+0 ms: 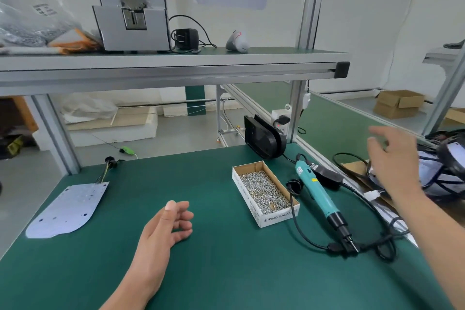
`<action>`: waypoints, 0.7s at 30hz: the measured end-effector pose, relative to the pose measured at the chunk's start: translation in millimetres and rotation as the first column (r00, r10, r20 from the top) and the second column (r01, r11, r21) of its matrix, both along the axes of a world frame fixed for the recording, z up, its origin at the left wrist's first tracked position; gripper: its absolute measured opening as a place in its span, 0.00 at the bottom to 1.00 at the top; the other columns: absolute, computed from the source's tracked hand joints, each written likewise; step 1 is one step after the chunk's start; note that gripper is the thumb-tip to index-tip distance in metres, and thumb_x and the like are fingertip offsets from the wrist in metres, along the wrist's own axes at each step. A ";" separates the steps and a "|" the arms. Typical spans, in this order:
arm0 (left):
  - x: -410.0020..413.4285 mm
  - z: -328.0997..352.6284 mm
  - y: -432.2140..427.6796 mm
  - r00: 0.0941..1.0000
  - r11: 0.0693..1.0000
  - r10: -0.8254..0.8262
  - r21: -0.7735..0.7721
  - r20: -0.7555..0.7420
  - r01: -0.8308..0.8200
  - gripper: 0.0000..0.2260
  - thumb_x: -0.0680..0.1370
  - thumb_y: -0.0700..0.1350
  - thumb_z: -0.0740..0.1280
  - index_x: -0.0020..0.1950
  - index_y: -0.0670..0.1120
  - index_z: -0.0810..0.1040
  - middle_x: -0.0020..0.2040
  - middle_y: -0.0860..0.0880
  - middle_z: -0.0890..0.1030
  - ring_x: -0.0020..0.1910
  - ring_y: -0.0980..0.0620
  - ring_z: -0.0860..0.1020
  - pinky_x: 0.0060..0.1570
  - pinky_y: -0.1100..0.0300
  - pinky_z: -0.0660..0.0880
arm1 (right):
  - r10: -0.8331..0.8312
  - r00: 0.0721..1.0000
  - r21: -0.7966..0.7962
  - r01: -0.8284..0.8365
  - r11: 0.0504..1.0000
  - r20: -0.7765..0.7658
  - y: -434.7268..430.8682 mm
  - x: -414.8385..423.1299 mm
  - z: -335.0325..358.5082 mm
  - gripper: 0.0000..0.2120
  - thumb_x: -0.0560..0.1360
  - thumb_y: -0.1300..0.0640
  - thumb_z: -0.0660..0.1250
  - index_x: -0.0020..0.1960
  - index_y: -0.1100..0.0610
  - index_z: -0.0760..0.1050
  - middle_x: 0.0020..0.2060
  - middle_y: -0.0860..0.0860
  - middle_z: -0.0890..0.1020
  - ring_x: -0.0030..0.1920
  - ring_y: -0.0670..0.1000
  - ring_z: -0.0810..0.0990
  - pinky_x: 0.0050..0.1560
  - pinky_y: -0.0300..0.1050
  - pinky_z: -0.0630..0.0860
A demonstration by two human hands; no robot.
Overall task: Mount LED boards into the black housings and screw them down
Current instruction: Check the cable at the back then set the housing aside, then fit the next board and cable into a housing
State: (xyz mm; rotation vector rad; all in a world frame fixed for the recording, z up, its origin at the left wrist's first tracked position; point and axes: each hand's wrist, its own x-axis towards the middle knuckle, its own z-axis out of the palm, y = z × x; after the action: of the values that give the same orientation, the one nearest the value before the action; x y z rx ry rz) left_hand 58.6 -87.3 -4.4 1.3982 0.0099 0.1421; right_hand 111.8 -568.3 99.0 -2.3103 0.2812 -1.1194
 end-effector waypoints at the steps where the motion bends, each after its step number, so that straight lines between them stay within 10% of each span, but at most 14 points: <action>1: -0.2 0.1 0.0 1.000 1.000 0.001 0.001 -0.002 -0.001 0.27 0.73 0.73 0.65 0.57 0.54 0.88 0.54 0.44 0.87 0.51 0.45 0.85 0.55 0.48 0.82 | 0.047 0.998 -0.014 -0.048 0.999 -0.029 13.8 8.8 -3.1 0.15 0.81 0.61 0.64 0.65 0.57 0.82 0.63 0.57 0.82 0.67 0.60 0.74 0.68 0.59 0.72; 11: -3.5 3.4 -1.6 1.000 1.000 0.003 -0.029 -0.017 -0.004 0.26 0.73 0.72 0.65 0.56 0.55 0.88 0.54 0.44 0.86 0.50 0.48 0.84 0.54 0.51 0.83 | 0.164 0.954 -0.269 -0.231 0.935 -0.250 124.4 95.3 -8.2 0.11 0.79 0.57 0.65 0.54 0.57 0.84 0.51 0.57 0.86 0.53 0.62 0.81 0.50 0.53 0.78; 21: -4.0 5.6 -1.1 0.999 0.997 0.006 -0.072 -0.044 -0.010 0.24 0.74 0.70 0.66 0.55 0.54 0.88 0.53 0.43 0.86 0.49 0.49 0.83 0.55 0.51 0.84 | -0.095 0.900 -0.630 -0.218 0.745 -0.424 170.2 159.5 -8.8 0.14 0.78 0.52 0.67 0.61 0.56 0.78 0.55 0.57 0.80 0.49 0.61 0.82 0.41 0.52 0.82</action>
State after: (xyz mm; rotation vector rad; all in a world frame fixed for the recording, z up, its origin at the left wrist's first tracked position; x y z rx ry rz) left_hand 54.7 -88.4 1.3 1.3294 0.0561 0.1170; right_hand 271.3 -398.1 90.2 -3.1915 -0.0700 -0.7089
